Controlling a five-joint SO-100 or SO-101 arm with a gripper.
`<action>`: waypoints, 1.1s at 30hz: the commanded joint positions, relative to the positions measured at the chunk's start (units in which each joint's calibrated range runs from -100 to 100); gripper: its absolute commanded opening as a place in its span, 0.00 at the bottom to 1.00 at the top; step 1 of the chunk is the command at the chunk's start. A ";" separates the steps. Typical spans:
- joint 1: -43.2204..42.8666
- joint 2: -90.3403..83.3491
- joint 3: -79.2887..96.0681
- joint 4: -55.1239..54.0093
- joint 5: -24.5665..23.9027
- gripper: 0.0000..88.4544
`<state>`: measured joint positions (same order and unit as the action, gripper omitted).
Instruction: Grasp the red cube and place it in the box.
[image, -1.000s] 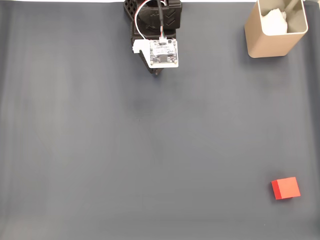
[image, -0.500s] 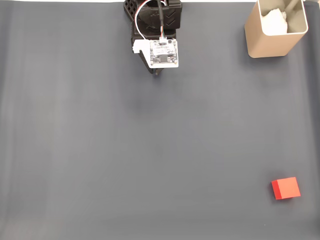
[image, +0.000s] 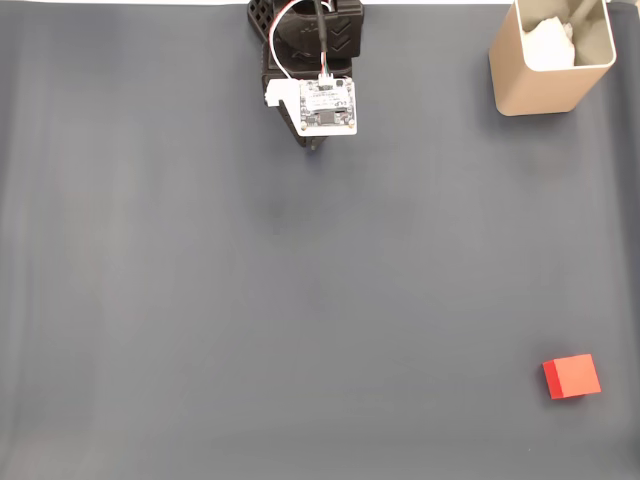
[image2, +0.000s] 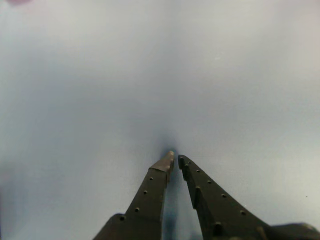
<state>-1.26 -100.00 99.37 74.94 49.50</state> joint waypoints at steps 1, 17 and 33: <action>-0.59 0.09 0.45 0.80 -1.42 0.00; -0.30 0.17 0.45 -8.06 -3.03 0.00; -0.73 3.90 -6.85 -20.19 -0.20 0.00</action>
<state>-1.26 -97.92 96.84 56.64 48.57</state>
